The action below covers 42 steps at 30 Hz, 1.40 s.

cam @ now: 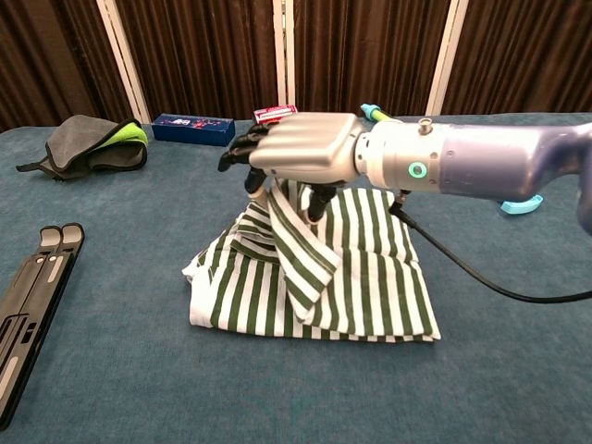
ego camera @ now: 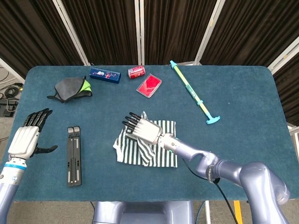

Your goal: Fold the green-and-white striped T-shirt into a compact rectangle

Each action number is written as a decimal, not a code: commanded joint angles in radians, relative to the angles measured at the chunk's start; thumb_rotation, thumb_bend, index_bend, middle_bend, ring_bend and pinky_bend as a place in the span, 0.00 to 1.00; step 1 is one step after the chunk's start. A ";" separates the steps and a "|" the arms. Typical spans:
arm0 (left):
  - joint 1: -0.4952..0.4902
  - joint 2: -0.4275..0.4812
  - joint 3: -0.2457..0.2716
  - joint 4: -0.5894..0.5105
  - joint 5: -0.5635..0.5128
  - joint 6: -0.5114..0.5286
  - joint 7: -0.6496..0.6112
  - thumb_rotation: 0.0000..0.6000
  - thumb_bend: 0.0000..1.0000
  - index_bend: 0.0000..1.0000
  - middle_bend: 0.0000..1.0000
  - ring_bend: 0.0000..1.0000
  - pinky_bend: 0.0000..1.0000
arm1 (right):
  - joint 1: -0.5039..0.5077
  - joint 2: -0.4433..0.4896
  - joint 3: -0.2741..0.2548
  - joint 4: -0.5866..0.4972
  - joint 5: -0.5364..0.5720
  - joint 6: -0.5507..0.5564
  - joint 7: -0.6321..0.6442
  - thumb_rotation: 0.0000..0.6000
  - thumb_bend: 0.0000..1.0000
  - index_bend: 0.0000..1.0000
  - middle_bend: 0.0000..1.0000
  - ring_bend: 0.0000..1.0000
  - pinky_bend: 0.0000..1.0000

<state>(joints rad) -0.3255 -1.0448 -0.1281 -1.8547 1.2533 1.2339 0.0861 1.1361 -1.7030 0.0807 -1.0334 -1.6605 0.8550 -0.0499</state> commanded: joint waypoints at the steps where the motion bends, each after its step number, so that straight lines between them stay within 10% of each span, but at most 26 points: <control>1: -0.002 -0.002 0.000 0.002 -0.003 -0.003 0.002 1.00 0.00 0.00 0.00 0.00 0.00 | 0.017 -0.023 0.021 0.008 0.019 -0.016 -0.015 1.00 0.41 0.79 0.07 0.00 0.00; 18: -0.006 0.001 -0.001 0.009 -0.006 -0.015 -0.017 1.00 0.00 0.00 0.00 0.00 0.00 | 0.061 -0.120 0.075 0.075 0.111 -0.082 -0.099 1.00 0.41 0.77 0.07 0.00 0.00; 26: -0.010 -0.001 0.000 0.015 -0.006 -0.022 -0.023 1.00 0.00 0.00 0.00 0.00 0.00 | 0.047 -0.127 0.094 0.065 0.155 -0.074 -0.129 1.00 0.00 0.05 0.00 0.00 0.00; 42: -0.010 -0.005 0.006 0.007 0.003 -0.017 -0.009 1.00 0.00 0.00 0.00 0.00 0.00 | -0.005 -0.021 0.124 -0.080 0.177 0.021 -0.150 1.00 0.00 0.00 0.00 0.00 0.00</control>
<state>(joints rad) -0.3351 -1.0497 -0.1225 -1.8470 1.2562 1.2165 0.0766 1.1469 -1.7505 0.2079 -1.0835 -1.4884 0.8658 -0.1920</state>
